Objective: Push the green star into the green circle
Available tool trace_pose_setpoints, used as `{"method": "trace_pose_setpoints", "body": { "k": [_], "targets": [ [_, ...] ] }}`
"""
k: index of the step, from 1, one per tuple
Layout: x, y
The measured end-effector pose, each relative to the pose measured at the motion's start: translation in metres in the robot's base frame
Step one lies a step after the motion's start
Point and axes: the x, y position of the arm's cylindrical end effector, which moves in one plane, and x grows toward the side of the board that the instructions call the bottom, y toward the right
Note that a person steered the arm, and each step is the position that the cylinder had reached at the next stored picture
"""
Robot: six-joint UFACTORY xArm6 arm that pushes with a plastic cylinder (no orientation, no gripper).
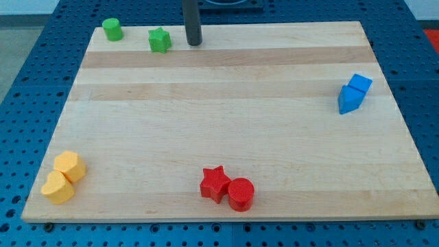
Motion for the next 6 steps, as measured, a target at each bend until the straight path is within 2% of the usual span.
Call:
{"method": "trace_pose_setpoints", "body": {
  "k": [2,4,6],
  "targets": [
    [-0.009,-0.082],
    [0.026,-0.100],
    [-0.015,-0.126]
  ]
}}
